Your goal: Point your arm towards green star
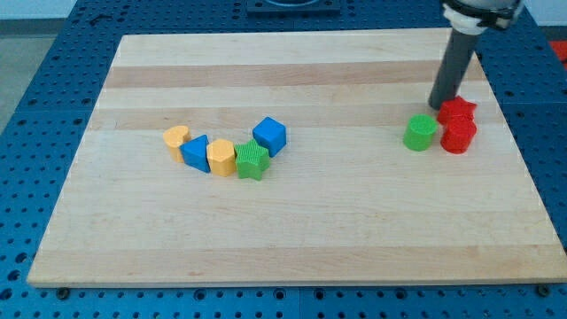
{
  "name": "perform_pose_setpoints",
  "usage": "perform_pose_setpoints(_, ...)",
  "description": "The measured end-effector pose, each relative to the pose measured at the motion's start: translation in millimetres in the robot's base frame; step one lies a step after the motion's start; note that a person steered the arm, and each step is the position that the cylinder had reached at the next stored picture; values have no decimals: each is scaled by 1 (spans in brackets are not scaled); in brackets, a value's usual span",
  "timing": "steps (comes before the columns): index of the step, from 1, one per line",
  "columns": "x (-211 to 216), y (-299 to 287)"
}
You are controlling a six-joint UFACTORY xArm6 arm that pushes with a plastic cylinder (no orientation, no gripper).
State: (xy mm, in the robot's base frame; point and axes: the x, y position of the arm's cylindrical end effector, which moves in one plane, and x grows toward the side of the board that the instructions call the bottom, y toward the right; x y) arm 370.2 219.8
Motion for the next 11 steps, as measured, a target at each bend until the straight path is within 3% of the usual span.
perform_pose_setpoints(2,-9,9)
perform_pose_setpoints(4,-37,-32)
perform_pose_setpoints(8,-42,-31)
perform_pose_setpoints(10,-65,-105)
perform_pose_setpoints(11,-65,-112)
